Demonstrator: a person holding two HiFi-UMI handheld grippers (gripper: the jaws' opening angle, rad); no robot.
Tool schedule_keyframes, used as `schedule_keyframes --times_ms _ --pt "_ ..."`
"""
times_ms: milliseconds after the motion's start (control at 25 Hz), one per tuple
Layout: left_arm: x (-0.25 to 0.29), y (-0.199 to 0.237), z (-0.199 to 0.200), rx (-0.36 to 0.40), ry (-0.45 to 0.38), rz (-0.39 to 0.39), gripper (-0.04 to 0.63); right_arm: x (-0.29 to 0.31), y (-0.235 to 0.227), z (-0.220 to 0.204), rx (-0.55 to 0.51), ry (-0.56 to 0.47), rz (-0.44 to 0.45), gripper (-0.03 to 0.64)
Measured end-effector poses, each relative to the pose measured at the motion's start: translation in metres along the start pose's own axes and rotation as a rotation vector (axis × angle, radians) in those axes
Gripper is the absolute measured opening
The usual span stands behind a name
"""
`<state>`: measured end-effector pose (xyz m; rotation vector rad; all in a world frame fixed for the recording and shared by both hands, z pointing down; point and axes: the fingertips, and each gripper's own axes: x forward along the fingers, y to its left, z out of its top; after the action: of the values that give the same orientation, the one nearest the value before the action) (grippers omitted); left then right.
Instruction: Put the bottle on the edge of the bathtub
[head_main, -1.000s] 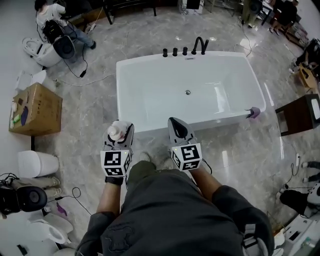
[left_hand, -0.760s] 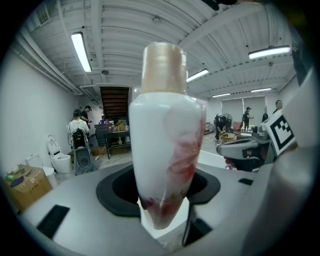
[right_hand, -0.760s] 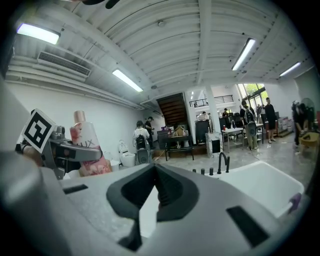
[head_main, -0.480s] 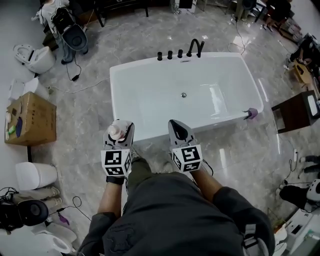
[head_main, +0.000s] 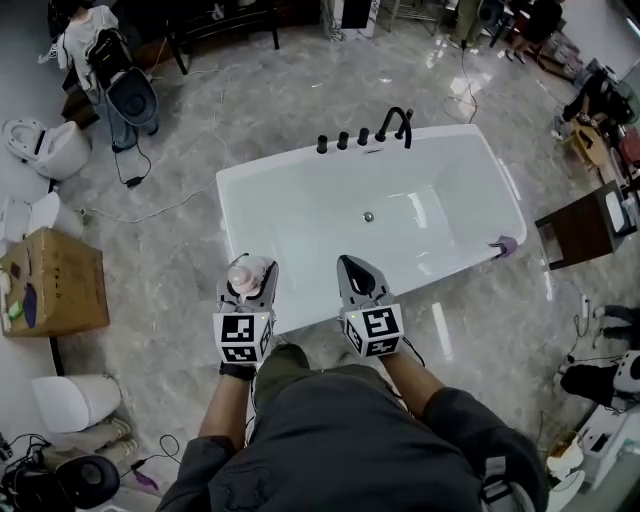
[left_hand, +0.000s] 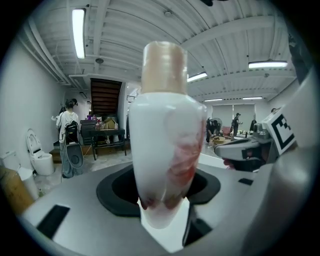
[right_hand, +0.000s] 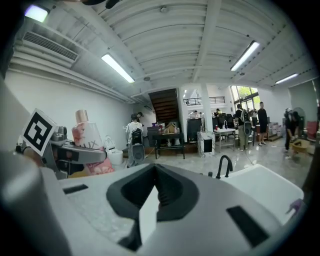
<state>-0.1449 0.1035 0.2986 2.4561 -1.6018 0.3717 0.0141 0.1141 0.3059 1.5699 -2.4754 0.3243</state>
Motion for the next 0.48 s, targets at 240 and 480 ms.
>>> schedule_keyframes --times_ms 240,480 --pt "0.059 0.063 0.009 0.023 -0.001 -0.068 0.228 0.078 0.009 0.019 -0.022 0.003 -0.069 0.002" --pt "0.139 0.095 0.010 0.070 -0.013 -0.088 0.228 0.152 -0.015 0.027 -0.040 -0.003 -0.081 0.002"
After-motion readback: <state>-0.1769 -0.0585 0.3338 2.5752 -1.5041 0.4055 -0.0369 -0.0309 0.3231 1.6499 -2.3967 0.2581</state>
